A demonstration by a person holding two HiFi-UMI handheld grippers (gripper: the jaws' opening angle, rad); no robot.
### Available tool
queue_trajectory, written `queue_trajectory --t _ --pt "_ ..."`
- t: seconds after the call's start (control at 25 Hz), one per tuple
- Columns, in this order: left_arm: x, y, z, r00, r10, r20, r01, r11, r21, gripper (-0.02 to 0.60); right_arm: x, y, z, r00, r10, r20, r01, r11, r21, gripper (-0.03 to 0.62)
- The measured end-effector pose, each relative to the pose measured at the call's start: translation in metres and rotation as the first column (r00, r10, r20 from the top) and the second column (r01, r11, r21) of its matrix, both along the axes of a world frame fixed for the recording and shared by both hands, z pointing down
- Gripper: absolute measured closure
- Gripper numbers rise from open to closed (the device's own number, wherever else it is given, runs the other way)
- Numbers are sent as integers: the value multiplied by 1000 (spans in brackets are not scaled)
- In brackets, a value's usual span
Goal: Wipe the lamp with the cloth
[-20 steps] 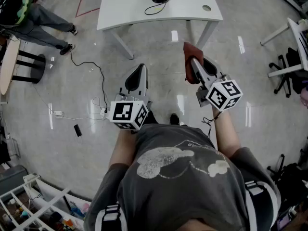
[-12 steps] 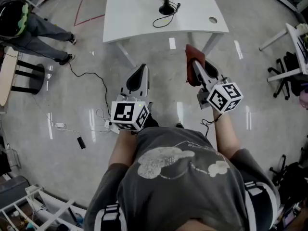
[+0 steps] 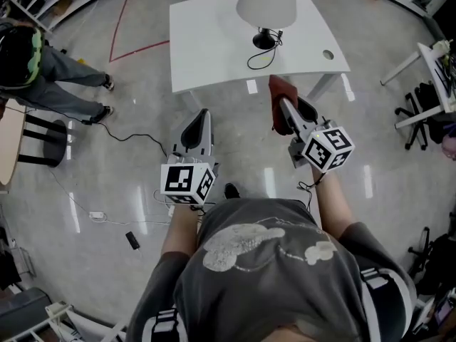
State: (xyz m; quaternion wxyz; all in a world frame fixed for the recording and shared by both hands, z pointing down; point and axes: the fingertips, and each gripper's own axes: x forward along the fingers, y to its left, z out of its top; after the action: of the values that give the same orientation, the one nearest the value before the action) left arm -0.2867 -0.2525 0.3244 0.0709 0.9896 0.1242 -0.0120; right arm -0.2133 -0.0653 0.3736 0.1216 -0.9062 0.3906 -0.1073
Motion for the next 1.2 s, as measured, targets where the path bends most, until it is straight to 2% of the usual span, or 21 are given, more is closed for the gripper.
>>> queue_trajectory --t 0.2,0.4,0.64,0.8,1.2 --pt "7 -27 -8 999 28 -40 -26 998 60 574 -1 -29 3 1000 12 10 -12 1000 -22 508" --pt "29 -34 -3 999 46 -28 -43 994 102 574 18 -43 9 1000 13 26 -12 999 -33 508" --pt "78 -36 5 999 45 0 -45 994 96 574 76 -50 9 1000 28 0 -28 1000 -6 508" --pt "114 -41 6 999 52 16 -53 992 111 574 116 -59 13 999 39 16 -39 999 36 508" --pt "197 -54 -3 999 31 36 -35 993 109 574 190 -79 15 999 5 45 -8 998 66 508"
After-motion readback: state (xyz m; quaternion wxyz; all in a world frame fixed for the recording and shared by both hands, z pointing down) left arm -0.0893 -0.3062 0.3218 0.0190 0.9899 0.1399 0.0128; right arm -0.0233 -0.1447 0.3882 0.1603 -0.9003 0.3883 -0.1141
